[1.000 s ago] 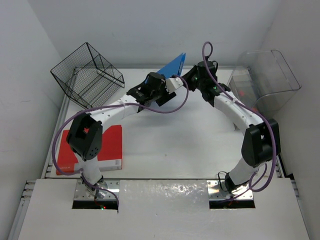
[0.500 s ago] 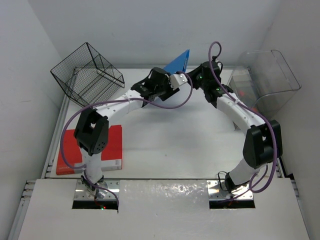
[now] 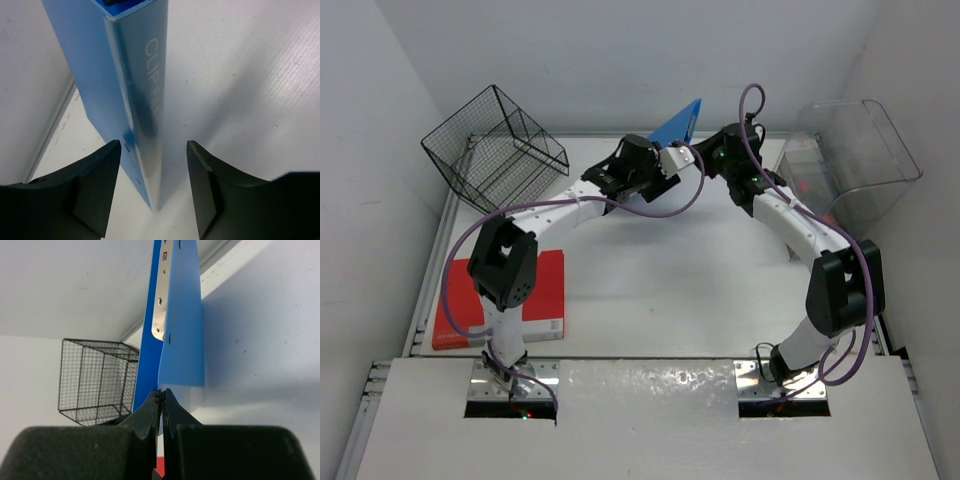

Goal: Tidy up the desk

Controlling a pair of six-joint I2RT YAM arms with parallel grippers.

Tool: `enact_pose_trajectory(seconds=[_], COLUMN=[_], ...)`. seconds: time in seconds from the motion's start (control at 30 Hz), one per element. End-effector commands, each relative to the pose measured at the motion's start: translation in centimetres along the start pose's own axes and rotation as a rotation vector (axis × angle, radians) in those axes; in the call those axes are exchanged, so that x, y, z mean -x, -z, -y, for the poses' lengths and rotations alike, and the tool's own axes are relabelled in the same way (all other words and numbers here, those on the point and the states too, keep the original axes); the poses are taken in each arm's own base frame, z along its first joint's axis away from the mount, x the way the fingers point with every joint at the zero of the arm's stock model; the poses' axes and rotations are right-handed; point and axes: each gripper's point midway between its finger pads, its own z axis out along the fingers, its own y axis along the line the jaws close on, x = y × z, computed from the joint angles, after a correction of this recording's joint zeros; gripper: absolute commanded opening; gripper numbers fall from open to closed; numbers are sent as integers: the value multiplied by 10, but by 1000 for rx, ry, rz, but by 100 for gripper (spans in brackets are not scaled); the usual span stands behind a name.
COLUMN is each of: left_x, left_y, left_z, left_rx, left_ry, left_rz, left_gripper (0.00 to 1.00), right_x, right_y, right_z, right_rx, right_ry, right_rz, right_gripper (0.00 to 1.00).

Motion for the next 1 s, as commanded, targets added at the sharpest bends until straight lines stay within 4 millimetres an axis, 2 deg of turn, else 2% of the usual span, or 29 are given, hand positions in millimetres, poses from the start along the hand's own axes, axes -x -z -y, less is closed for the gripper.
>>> enact_pose_trajectory(seconds=[0.0, 0.07, 0.1, 0.13, 0.17, 0.23, 0.27, 0.43, 0.57, 0.7, 0.73, 0.77, 0.8, 0.83, 0.9, 0.97], left_x=[14, 20, 13, 17, 14, 19, 18, 25, 33, 33, 40, 42, 35, 38, 40, 41], left_y=[-13, -15, -16, -16, -16, -16, -15, -6, 7, 15, 16, 16, 16, 14, 15, 17], left_z=[-25, -29, -27, -30, -31, -28, -28, -31, -17, -5, -5, -6, -2, -4, -8, -16], left_rx=[184, 233, 256, 285, 304, 315, 323, 337, 249, 161, 148, 138, 121, 130, 154, 197], left_ry=[23, 1, -19, -26, -33, -51, -56, -55, -73, -75, -76, -65, -59, -52, -35, -24], left_rz=[34, 69, 49, 71, 61, 77, 74, 88, 135, 125, 136, 124, 97, 95, 99, 101], left_gripper=[52, 45, 38, 33, 28, 6, 0, 0, 0, 0, 0, 7, 23, 52, 72, 78], right_x=[-63, -64, -63, -63, -64, -68, -68, -72, -75, -73, -72, -72, -71, -72, -73, -72], right_y=[41, 41, 42, 42, 42, 41, 40, 37, 35, 37, 37, 38, 38, 39, 41, 42], right_z=[-83, -84, -87, -87, -90, -90, -92, -88, -90, -93, -93, -94, -94, -95, -94, -96], right_rx=[287, 289, 297, 297, 306, 307, 318, 311, 322, 329, 328, 334, 334, 338, 343, 351], right_ry=[3, -10, -16, -19, -22, -43, -53, -71, -84, -84, -84, -83, -87, -88, -102, -104], right_rz=[-213, -211, -208, -209, -211, -222, -225, -232, -248, -244, -241, -240, -240, -240, -243, -243], right_gripper=[0, 0, 0, 0, 0, 0, 0, 0, 0, 0, 0, 0, 0, 0, 0, 0])
